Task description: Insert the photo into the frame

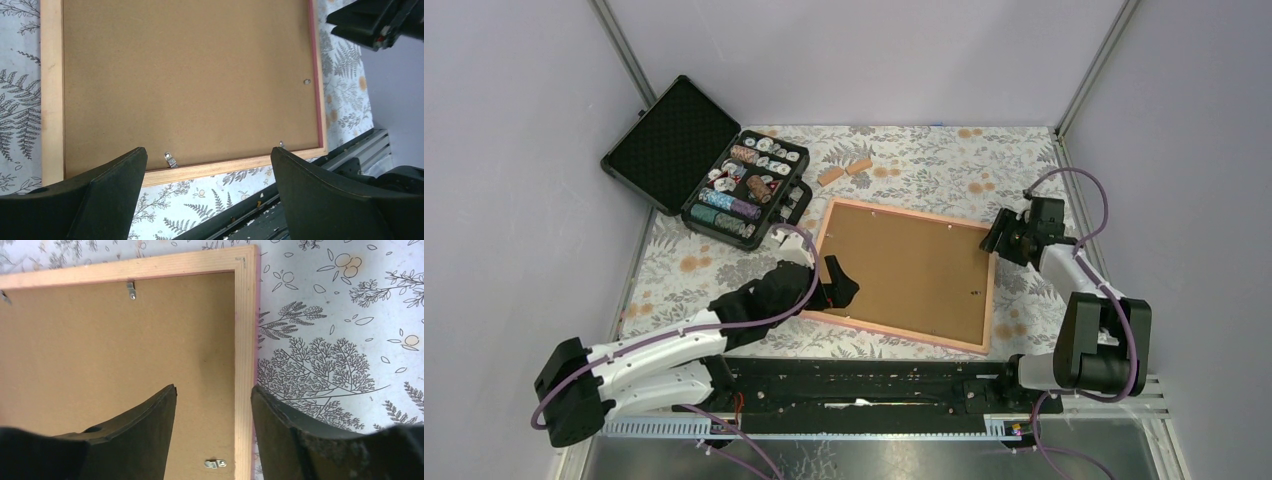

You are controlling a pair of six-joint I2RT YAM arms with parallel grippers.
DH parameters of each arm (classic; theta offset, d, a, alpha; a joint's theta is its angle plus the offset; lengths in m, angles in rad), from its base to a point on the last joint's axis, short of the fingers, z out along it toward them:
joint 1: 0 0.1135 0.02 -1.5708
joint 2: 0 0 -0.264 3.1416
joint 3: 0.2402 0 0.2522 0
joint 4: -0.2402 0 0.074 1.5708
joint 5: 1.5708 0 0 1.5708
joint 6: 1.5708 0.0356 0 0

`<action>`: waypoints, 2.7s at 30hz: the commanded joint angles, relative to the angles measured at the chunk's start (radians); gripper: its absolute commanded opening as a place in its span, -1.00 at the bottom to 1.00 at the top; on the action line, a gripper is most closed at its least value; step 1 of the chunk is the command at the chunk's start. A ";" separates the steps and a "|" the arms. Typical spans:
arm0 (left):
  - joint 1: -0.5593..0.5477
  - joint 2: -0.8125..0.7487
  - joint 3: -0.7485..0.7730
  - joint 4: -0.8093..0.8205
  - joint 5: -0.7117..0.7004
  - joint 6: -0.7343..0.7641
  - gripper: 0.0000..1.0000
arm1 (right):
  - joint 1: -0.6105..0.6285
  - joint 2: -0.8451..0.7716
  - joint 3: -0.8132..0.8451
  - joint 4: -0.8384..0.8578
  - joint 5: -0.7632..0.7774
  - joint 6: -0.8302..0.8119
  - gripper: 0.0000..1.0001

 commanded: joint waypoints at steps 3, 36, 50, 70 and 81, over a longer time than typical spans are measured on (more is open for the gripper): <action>0.007 0.034 -0.015 0.071 -0.007 0.034 0.97 | 0.007 -0.045 0.097 -0.183 0.025 0.205 0.41; 0.007 0.233 -0.190 0.367 0.063 0.011 0.97 | 0.116 0.016 -0.038 -0.422 0.123 0.351 0.47; 0.006 0.219 -0.203 0.376 0.060 0.009 0.97 | 0.168 0.089 -0.021 -0.413 0.170 0.346 0.28; 0.008 0.200 -0.216 0.386 0.062 0.011 0.97 | 0.186 0.092 0.012 -0.433 0.158 0.326 -0.52; 0.008 0.195 -0.220 0.385 0.059 0.011 0.97 | 0.185 0.052 0.018 -0.423 0.272 0.333 -0.79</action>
